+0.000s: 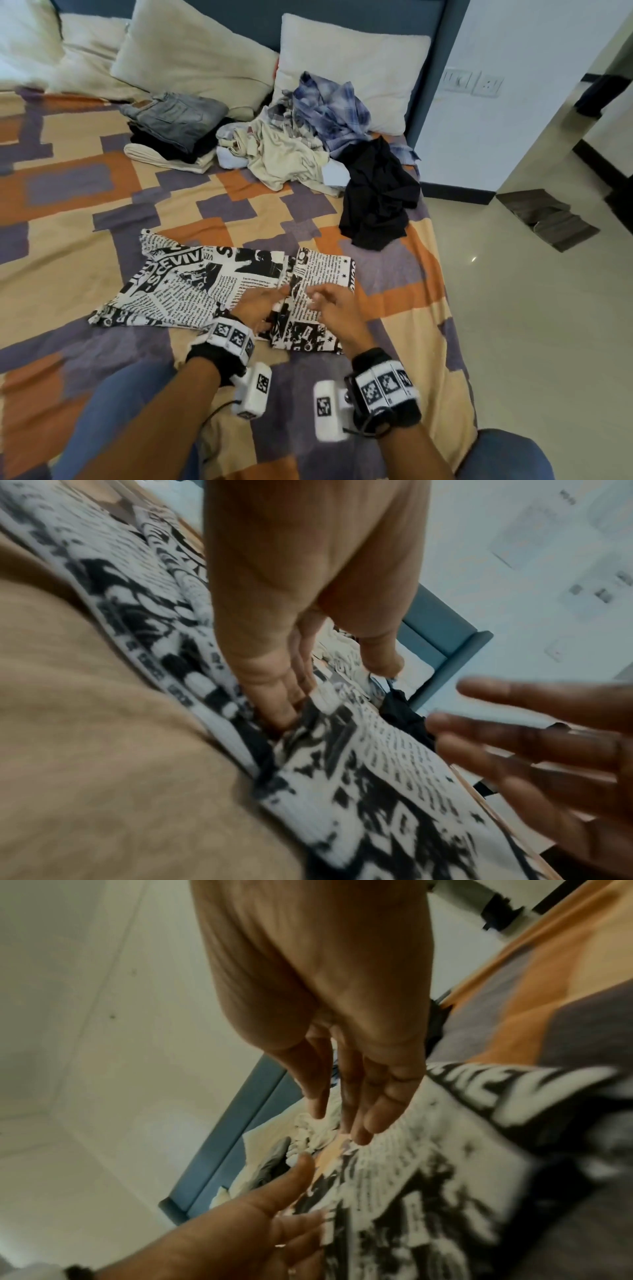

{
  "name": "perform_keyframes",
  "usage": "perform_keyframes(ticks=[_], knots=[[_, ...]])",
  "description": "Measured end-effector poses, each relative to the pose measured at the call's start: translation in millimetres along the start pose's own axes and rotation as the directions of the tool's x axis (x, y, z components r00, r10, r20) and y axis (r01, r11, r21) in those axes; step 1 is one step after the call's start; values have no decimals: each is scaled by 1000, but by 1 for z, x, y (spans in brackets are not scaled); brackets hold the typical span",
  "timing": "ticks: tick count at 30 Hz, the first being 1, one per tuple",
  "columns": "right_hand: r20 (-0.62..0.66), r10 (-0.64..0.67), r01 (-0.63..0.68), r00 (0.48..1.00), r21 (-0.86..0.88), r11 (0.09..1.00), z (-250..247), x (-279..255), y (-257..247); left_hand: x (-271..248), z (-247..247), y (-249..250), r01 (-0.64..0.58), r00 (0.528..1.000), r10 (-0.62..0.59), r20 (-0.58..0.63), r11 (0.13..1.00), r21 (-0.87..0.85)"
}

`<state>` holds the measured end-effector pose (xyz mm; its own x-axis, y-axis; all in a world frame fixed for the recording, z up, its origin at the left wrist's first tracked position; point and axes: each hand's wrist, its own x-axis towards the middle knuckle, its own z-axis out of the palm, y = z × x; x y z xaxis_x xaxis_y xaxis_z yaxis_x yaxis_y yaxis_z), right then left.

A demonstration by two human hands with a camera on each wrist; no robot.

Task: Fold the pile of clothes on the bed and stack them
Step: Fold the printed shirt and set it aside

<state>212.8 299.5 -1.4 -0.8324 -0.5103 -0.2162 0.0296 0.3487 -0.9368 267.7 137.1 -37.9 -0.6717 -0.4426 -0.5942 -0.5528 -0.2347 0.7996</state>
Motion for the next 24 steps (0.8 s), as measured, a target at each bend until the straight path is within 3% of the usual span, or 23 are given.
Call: perform_keyframes(ticks=[4, 7, 10, 14, 15, 17, 20, 24], knots=[[-278, 159, -131, 947, 117, 984, -33, -13, 41, 13, 15, -6, -87, 990, 107, -93, 976, 199], [-370, 200, -152, 907, 153, 976, -48, -14, 58, 23, 23, -7, -67, 995, 89, -46, 933, 354], [-363, 202, -157, 909, 151, 976, -48, -11, 62, 20, 28, -3, -117, 992, 123, -10, 964, 238], [-352, 228, -164, 908, 202, 966, -45, -6, 59, 0, 29, 9, -286, 935, 289, 207, 957, -45], [-346, 243, -172, 906, 225, 959, -45, -5, 59, -1, 25, 9, -326, 922, 325, 210, 945, -34], [-344, 266, -186, 901, 249, 951, -43, -1, 59, 3, 15, 3, -370, 927, 359, 107, 924, 100], [-321, 308, -239, 895, 237, 942, -40, 4, 60, 17, -6, -17, -220, 968, 245, -51, 931, 291], [-270, 327, -295, 906, 151, 943, -36, 10, 56, 38, -10, -25, -160, 986, 163, 21, 928, 336]])
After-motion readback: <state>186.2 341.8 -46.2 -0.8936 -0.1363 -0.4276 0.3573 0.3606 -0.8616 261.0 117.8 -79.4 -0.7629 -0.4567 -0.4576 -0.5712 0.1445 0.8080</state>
